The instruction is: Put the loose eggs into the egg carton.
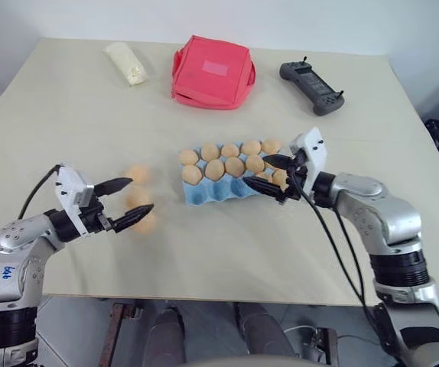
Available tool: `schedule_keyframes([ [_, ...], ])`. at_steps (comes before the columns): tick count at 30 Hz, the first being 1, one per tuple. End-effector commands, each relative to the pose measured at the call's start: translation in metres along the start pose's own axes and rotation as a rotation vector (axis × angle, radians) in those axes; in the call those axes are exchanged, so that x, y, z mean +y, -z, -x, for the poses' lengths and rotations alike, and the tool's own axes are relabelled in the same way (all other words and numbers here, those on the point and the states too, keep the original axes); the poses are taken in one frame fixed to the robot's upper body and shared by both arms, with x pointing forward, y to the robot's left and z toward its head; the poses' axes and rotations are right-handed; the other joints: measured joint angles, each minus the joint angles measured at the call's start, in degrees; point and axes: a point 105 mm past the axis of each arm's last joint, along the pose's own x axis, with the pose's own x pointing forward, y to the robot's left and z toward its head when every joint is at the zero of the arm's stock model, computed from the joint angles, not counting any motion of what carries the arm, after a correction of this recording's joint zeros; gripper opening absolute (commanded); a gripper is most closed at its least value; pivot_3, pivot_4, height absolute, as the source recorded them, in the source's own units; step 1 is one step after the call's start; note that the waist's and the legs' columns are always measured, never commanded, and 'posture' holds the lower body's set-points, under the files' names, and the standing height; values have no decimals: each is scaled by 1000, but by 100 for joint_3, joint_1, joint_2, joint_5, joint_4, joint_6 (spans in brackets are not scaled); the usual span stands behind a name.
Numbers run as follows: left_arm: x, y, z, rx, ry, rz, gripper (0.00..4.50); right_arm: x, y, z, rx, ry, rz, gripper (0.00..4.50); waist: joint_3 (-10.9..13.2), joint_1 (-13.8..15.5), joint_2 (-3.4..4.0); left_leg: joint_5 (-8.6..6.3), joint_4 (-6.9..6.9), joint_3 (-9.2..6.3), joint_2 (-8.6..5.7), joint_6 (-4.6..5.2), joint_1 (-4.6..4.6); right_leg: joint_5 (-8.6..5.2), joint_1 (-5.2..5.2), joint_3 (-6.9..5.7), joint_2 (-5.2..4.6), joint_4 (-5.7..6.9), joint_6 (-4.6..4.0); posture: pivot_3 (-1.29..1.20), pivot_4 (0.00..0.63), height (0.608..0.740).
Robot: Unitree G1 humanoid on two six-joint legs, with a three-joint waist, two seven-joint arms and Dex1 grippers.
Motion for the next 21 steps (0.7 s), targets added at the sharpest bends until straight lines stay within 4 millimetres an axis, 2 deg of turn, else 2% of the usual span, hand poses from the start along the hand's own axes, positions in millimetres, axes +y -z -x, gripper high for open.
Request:
schedule_keyframes([
  [1, 4, -16, 12, -43, -111, -23, 4500, 15, -6, 6, -18, -123, -20, 4481, 0, -11, 0, -1, 1, 0, 0, 1, 0, 0, 0, 0, 0, 0, 0, 0, 150, 740],
  [6, 2, -15, 27, -72, -207, 26, 4500, 32, -9, 12, -63, -281, 32, 4481, 0, -22, 0, -1, 2, 7, 0, 1, 3, 2, 1, 6, 0, 0, 5, 0, 150, 740],
  [9, -1, -5, 35, -10, -270, 50, 4500, 37, -11, 15, -108, -352, 40, 4481, 0, -9, -1, -2, 3, 7, 0, 0, 3, 2, 2, 5, 0, -2, 5, 0, 150, 740],
  [13, -21, -1, 38, 13, -294, 89, 4500, 38, -8, 17, -108, -410, 87, 4481, 1, -9, -2, -3, 6, 8, -1, -2, 3, 2, 6, 6, -1, -7, 4, 0, 150, 740],
  [17, -57, 11, 32, 85, -305, 150, 4500, 38, -10, 12, -112, -443, 101, 4481, 1, -17, -2, -4, 9, 10, -1, -4, 4, 2, 9, 12, -2, -12, 3, 0, 150, 740],
  [21, -69, 17, 24, 116, -320, 185, 4500, 38, -9, 10, -97, -458, 100, 4481, 1, -11, -2, -4, 10, 14, -2, -4, 9, 1, 7, 17, 1, -8, 0, 0, 150, 740],
])
